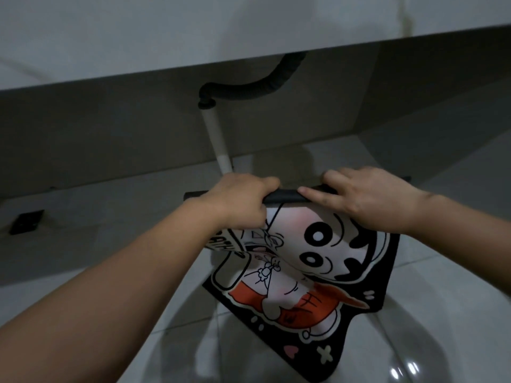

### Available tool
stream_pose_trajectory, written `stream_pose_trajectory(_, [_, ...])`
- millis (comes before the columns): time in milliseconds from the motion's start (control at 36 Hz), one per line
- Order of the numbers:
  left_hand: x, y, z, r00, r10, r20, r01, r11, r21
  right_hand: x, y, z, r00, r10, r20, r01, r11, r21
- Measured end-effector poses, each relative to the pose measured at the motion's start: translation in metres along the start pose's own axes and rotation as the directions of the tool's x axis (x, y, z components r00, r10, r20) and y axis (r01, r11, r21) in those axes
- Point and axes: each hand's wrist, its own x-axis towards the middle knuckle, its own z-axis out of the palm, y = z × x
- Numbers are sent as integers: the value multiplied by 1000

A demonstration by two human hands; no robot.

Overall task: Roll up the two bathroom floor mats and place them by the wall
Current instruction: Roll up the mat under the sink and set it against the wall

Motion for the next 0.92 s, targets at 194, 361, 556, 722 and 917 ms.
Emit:
stream_pose_trajectory(194, [6, 0, 2, 998, 31, 60, -26, 997, -72, -4, -1, 2, 1000, 0, 21, 1, 999, -35])
stream_pose_trajectory(361, [8, -4, 6, 999, 48, -15, -48, 998, -51, -3, -6, 2, 998, 51, 34, -53, 997, 48])
stream_pose_trajectory(556, [11, 1, 7, 986, 59, -153, -56, 998, 24, 11, -10, 5, 912, 388, 136, -409, 825, 389])
stream_pose_trajectory(722, [12, 5, 8, 986, 68, -155, -64, 997, 35, 17, -10, 6, 918, 319, 235, -391, 822, 414])
stream_pose_trajectory(917, [16, 8, 13, 995, -9, -99, 12, 999, 31, 16, -11, 10, 941, 238, 241, -276, 951, 139])
